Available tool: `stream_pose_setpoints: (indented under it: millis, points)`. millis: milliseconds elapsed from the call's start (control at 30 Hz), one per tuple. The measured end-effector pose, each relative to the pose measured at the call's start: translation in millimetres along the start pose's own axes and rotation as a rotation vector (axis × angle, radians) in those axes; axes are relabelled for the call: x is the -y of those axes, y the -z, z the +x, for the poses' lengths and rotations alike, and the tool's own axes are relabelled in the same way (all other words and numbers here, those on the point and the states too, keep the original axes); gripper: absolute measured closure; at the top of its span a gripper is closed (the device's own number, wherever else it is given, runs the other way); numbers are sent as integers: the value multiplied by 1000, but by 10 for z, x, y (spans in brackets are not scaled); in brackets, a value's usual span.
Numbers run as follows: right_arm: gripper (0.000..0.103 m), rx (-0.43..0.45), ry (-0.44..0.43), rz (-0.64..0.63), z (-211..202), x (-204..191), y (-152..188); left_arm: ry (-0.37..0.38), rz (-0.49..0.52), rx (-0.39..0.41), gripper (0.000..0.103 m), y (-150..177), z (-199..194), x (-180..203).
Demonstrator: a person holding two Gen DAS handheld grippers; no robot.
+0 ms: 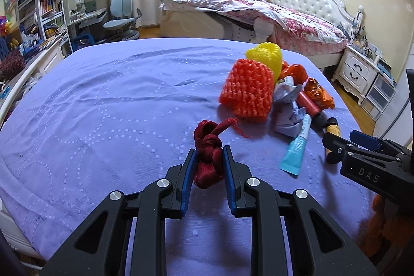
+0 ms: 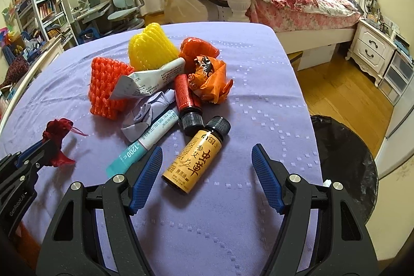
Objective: Collect trash
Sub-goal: 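Grasp the brown yellow-labelled bottle with the right gripper while the left holds the ribbon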
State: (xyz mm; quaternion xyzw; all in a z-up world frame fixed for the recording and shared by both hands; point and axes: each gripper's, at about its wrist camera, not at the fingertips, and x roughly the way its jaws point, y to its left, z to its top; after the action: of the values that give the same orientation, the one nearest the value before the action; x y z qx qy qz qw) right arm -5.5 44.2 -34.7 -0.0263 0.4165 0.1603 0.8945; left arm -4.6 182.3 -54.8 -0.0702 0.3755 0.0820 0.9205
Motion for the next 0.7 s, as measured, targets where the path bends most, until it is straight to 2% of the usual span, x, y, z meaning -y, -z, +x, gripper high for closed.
stream_pose_setpoints:
  millis: [233,500,700]
  points:
    - [40,-21,8,8,-17,69,44,6,-11,-15,79,14,40,-39]
    - [42,-26,13,23,-23,165,38,11,-21,-24,79,14,58,-73]
    - [57,-36,6,-7,60,109,-12,13,-20,-30,79,21,70,-76]
